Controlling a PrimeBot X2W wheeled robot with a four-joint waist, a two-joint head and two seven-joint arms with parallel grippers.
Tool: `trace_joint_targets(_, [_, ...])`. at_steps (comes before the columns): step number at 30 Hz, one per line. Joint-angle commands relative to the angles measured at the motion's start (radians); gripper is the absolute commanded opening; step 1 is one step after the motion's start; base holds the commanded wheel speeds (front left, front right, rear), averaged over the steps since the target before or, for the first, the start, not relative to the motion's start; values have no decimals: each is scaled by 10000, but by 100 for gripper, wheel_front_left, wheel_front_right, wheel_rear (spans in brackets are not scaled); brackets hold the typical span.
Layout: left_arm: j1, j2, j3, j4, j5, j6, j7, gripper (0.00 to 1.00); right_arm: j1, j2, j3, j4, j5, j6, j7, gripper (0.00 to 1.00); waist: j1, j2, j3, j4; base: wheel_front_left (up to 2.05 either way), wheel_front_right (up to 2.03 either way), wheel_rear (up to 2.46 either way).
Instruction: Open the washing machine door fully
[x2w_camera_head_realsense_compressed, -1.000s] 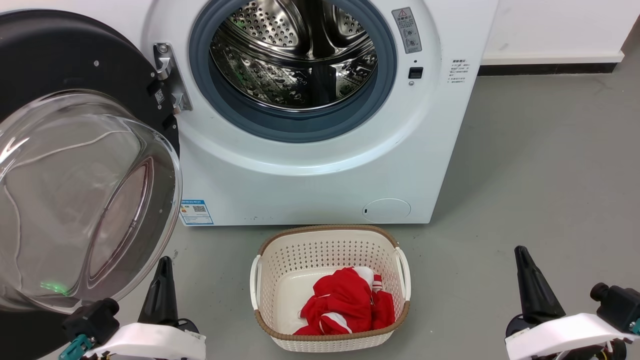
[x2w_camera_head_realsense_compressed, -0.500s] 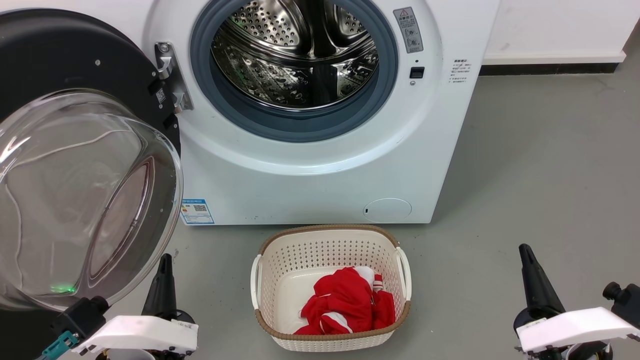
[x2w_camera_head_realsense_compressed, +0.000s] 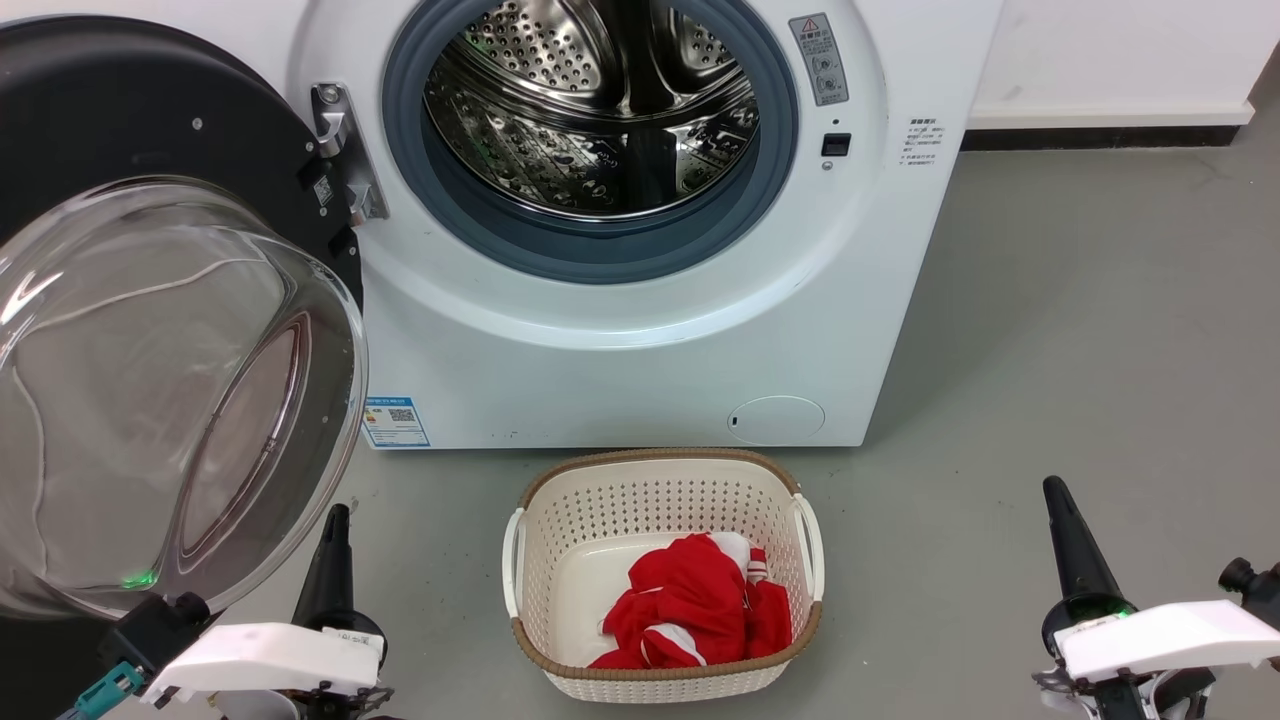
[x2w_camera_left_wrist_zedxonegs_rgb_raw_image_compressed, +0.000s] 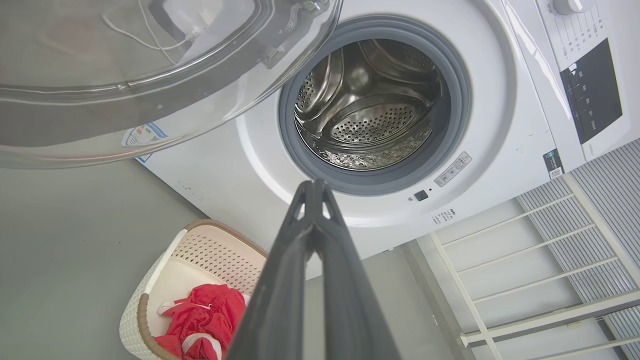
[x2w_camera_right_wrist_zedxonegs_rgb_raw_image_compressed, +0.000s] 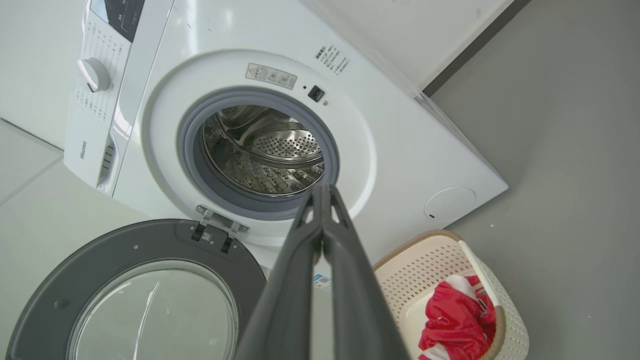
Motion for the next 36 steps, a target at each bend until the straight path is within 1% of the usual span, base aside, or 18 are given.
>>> trace_joint_targets(1, [-250, 21, 57, -46, -243, -26, 50, 0, -267, -73, -32, -56, 263, 0, 59, 0, 0, 0, 0, 2, 0, 0, 0])
trace_joint_targets(2, [-283, 18, 69, -16, -482, -40, 112, 0, -288, -74, -47, -15, 503, 0, 95, 0, 0, 0, 2, 5, 0, 0, 0])
trace_joint_targets(15, [-430, 0, 139, 169, -1940, -123, 479, 0, -453, -77, -152, 212, 1963, -1, 376, 0, 0, 0, 10, 27, 0, 0, 0])
trace_joint_targets(36, [-644, -26, 235, 432, -3950, -227, 996, 0, -711, -55, -327, 529, 3944, -2, 799, 0, 0, 0, 22, 63, 0, 0, 0])
